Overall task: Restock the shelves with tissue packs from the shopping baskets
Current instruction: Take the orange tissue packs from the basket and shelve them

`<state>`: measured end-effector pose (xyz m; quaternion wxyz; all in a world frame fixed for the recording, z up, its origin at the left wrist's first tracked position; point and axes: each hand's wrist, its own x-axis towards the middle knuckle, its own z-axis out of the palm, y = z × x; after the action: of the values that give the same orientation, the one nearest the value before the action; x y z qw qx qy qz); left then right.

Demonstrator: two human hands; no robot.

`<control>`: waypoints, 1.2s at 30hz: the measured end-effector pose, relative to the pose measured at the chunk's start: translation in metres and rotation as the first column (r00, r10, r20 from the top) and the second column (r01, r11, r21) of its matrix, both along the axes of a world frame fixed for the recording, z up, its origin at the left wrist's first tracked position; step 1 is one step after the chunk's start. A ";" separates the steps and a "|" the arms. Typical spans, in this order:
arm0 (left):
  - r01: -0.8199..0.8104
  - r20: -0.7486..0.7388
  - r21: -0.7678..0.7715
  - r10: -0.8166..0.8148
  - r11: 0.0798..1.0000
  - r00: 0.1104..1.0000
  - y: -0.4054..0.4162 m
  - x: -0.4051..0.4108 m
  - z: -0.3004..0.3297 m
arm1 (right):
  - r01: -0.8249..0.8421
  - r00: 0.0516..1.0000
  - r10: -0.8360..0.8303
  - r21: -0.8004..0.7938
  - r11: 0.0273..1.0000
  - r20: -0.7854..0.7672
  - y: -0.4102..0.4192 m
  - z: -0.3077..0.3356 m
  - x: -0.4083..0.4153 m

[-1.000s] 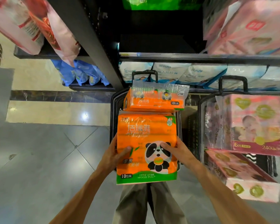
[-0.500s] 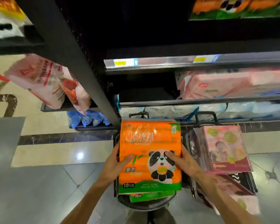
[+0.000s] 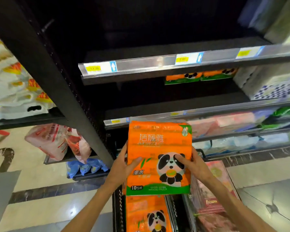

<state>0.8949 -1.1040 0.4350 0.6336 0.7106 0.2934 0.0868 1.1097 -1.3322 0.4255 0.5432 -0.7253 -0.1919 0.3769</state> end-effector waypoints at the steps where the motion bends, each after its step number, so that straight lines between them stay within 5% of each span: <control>1: -0.001 0.016 0.022 0.000 1.000 1.000 -0.001 0.011 0.009 | 0.004 1.000 -0.004 0.011 1.000 0.022 -0.001 0.008 0.012; 19: -0.232 0.274 0.314 0.146 0.921 0.951 -0.024 0.225 0.054 | 0.089 0.836 -0.174 0.184 0.979 0.520 -0.026 0.083 0.217; 36: -0.321 0.136 0.614 0.304 0.721 0.943 0.046 0.347 -0.013 | 0.067 0.808 -0.197 0.246 0.967 0.556 0.058 0.021 0.317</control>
<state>1.2423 -1.0580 0.4216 0.3399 0.8199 0.3546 0.2942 1.4263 -1.2740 0.4468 0.5595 -0.7539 -0.3352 0.0782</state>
